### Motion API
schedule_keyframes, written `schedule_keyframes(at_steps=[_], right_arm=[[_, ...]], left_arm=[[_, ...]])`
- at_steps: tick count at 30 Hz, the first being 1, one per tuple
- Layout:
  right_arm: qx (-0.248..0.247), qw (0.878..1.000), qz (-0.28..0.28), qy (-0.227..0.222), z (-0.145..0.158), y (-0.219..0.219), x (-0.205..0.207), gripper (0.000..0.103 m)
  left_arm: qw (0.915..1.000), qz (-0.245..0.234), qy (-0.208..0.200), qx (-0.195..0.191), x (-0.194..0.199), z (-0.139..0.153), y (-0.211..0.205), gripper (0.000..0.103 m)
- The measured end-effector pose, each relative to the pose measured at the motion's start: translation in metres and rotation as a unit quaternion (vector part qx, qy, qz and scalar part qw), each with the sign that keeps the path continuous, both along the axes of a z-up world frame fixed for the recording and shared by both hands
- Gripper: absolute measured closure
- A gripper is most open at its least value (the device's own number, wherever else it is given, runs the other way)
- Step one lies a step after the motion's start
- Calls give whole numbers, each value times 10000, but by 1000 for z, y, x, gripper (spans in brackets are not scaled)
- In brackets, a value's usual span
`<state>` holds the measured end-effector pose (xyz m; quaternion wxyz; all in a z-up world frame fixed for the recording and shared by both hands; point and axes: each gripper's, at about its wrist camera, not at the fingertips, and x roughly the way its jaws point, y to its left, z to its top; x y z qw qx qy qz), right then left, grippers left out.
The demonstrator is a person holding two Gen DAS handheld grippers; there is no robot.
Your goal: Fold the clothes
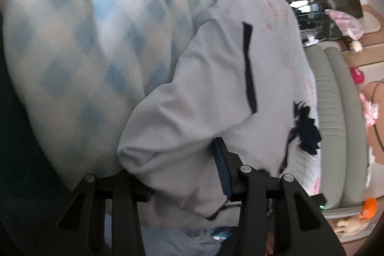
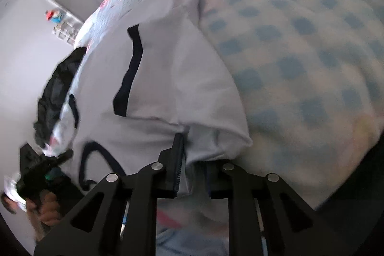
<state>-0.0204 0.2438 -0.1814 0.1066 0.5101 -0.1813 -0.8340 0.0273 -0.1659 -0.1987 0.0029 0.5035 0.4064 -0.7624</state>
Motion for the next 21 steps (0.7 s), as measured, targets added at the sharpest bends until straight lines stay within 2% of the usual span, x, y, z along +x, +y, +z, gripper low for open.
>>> schedule_keyframes(at_steps=[1, 4, 7, 12, 15, 19, 21], right_arm=[[198, 9997, 114, 96, 5, -5, 1, 97], [415, 9982, 200, 376, 28, -4, 12, 101], [408, 9969, 91, 668, 63, 2, 29, 101], [684, 9925, 267, 981, 103, -11, 56, 102], [721, 9938, 329, 786, 105, -5, 75, 102], [692, 9950, 509, 506, 90, 4, 82, 102], [530, 9966, 452, 442, 85, 9, 75, 102]], left_arm=[[9999, 0, 66, -110, 1, 6, 2, 90], [9990, -36, 273, -340, 8, 27, 5, 99], [9981, -181, 485, -330, 19, 47, 2, 99], [9952, -272, 599, -721, 44, 76, -5, 99], [9925, -585, 535, -935, 55, 79, -4, 99], [9943, -720, 328, -720, 54, 66, -4, 99], [9944, -689, 405, -696, 48, 72, -4, 99]])
